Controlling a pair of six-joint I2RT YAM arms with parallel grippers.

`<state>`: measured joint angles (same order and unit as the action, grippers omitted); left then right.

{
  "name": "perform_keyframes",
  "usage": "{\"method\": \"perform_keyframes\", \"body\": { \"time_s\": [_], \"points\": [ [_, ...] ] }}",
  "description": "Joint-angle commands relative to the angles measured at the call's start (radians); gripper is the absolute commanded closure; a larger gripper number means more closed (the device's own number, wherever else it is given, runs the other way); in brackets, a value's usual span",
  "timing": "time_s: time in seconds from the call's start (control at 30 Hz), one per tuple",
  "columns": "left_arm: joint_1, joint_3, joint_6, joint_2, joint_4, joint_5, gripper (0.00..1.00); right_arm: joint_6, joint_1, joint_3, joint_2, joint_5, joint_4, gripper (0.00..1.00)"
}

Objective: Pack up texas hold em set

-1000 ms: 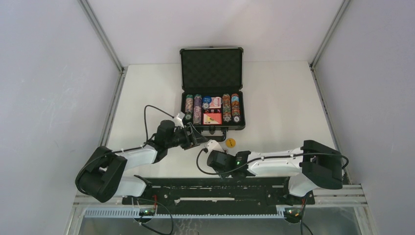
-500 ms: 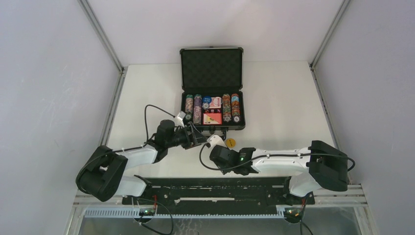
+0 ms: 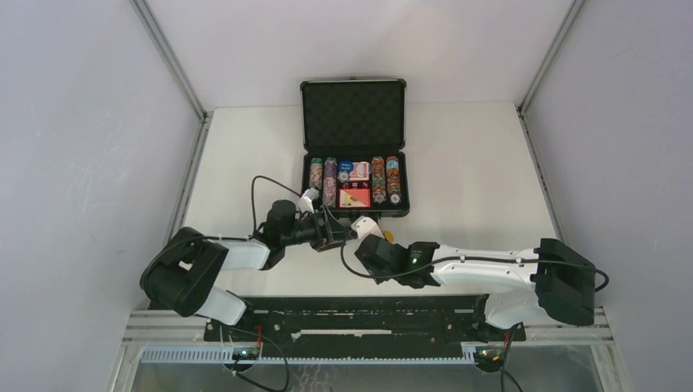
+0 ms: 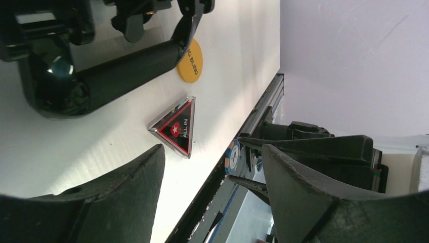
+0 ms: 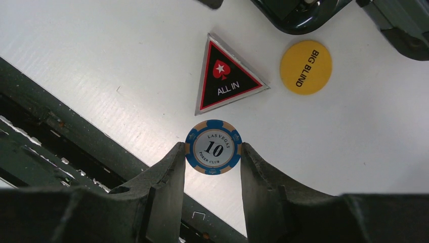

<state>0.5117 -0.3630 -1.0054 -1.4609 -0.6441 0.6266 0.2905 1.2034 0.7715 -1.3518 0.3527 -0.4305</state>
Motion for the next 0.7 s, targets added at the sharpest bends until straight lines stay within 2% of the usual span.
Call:
{"method": "perform_keyframes", "body": {
  "time_s": [0.0, 0.33, 0.67],
  "points": [
    [0.023, -0.016, -0.018, -0.027, -0.066, 0.060, 0.26, -0.028, -0.012, 0.032, 0.051, 0.021, -0.003, 0.79],
    [0.061, -0.041, -0.045, -0.080, -0.101, 0.097, 0.26, -0.038, -0.024, 0.031, 0.069, 0.022, -0.008, 0.79],
    [0.091, -0.040, -0.167, -0.171, -0.317, 0.157, 0.27, -0.039, -0.026, 0.038, 0.068, 0.014, -0.003, 0.78]
  ]
}}
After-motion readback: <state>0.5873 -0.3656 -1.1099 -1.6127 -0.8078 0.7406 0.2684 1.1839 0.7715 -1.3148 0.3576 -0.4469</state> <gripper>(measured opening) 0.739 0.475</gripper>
